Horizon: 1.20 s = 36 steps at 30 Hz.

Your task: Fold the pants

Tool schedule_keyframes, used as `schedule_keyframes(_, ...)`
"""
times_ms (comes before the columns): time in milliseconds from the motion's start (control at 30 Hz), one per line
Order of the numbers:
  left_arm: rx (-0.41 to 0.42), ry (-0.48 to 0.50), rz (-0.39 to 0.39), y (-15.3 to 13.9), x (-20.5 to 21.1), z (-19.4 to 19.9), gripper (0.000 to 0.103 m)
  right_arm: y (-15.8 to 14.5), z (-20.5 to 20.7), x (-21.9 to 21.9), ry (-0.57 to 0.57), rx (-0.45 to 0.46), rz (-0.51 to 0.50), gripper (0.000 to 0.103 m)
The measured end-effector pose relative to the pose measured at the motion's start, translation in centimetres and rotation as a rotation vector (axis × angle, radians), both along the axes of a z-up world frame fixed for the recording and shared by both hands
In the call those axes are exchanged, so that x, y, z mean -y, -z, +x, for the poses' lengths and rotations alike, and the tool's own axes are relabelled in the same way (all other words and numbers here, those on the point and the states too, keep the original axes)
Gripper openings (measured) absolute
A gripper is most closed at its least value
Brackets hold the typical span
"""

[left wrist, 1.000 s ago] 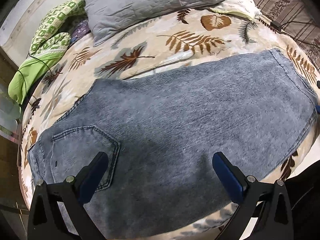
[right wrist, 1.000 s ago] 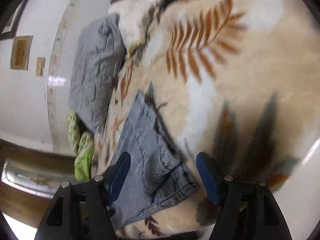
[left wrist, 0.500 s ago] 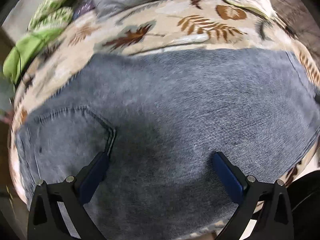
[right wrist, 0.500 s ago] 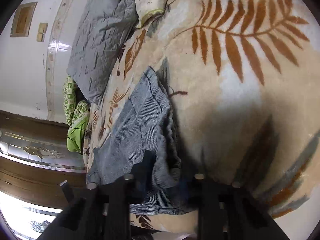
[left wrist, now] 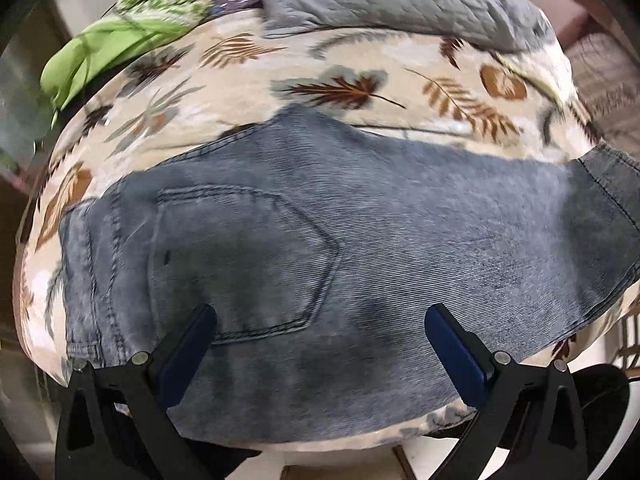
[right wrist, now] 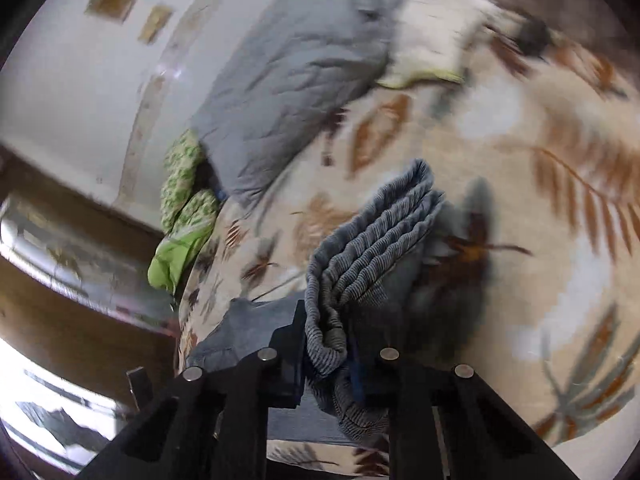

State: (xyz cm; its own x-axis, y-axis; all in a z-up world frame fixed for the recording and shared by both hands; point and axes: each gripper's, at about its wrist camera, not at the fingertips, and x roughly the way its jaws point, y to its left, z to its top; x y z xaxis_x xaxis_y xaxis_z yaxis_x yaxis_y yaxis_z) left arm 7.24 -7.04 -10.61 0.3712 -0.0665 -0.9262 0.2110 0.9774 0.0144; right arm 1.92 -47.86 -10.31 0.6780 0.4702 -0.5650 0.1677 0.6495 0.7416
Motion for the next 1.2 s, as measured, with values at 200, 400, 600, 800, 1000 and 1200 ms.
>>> schedule_keyframes(200,0.015,-0.059,-0.029,-0.1,-3.1,0.1,0.103,-3.3,3.3,-8.2,-0.154,0.012,-0.093,0.018)
schedule_keyframes(400,0.032,-0.122,-0.05,-0.2,-6.6,-0.2,0.103,-0.8,5.8,-18.0,-0.33,-0.062,-0.122,0.018)
schedule_keyframes(600,0.032,-0.159,-0.054,0.2,-8.7,-0.3,0.103,5.5,6.2,-24.3,-0.463,-0.187,-0.08,0.028)
schedule_keyframes(800,0.046,-0.146,-0.039,-0.1,-8.3,-0.6,0.103,4.7,4.8,-21.5,-0.454,-0.024,0.144,0.042)
schedule_keyframes(1000,0.088,-0.074,-0.018,-1.1,-4.9,-1.1,0.103,2.5,2.3,-14.7,-0.293,0.142,0.165,0.072)
schedule_keyframes(1200,0.124,0.068,0.054,-0.4,0.3,-2.4,0.103,4.1,2.6,-9.3,-0.107,0.09,0.133,0.064)
